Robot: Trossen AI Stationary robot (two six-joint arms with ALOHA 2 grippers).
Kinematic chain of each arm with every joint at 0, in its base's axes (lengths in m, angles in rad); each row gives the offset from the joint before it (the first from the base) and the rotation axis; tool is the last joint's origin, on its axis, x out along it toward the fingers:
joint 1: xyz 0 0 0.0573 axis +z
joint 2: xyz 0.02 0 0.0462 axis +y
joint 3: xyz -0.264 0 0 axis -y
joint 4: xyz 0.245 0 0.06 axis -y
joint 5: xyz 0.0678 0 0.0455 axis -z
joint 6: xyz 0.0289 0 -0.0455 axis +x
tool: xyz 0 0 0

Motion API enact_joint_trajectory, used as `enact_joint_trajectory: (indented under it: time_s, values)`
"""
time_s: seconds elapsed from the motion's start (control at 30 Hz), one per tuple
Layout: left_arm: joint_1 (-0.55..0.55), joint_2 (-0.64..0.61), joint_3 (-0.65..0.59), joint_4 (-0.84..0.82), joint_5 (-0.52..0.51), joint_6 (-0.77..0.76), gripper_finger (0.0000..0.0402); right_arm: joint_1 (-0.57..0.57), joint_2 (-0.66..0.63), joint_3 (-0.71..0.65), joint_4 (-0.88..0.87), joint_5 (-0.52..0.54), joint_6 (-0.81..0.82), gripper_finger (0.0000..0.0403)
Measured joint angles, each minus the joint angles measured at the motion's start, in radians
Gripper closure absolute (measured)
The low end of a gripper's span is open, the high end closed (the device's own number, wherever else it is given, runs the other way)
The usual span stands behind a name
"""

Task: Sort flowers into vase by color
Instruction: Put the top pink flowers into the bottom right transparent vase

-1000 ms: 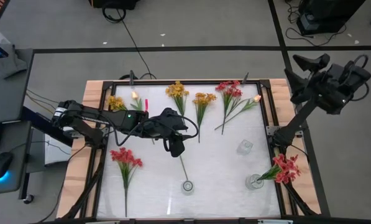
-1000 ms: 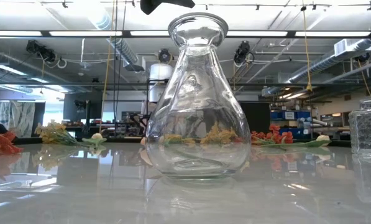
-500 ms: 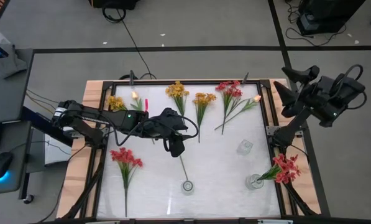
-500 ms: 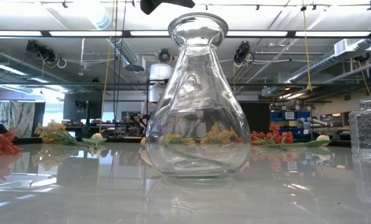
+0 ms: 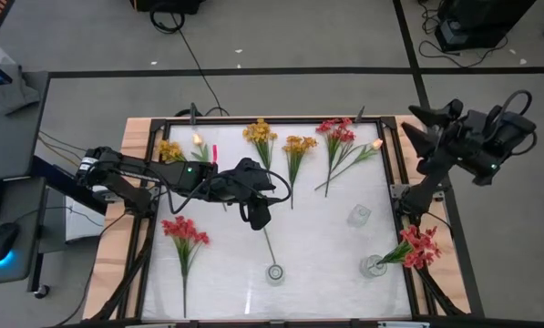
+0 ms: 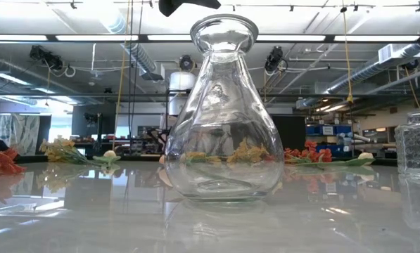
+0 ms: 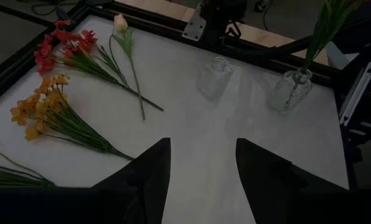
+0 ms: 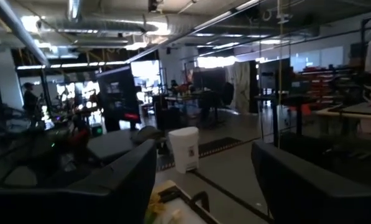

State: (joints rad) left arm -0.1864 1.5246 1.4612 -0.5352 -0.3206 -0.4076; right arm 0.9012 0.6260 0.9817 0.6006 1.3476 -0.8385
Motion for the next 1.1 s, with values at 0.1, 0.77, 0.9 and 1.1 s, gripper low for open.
enact_joint_trajectory:
  time_s: [0.1,0.77,0.9,1.1]
  values:
    - [0.000,0.000,0.000,0.000,0.000,0.000,0.0214,0.003,0.006,0.000,-0.064,-0.012,0.057,0.0139]
    - [0.000,0.000,0.000,0.000,0.000,0.000,0.0214,-0.127,-0.104,0.000,-0.763,-0.718,0.874,0.0155]
    - [0.000,0.000,0.000,0.001,0.000,0.000,0.0214,-0.243,-0.095,0.003,-0.824,-0.796,0.933,0.0155]
    - [0.000,0.000,0.000,0.000,0.000,0.000,0.0214,-0.494,-0.044,0.000,-0.950,-1.010,1.070,0.0155]
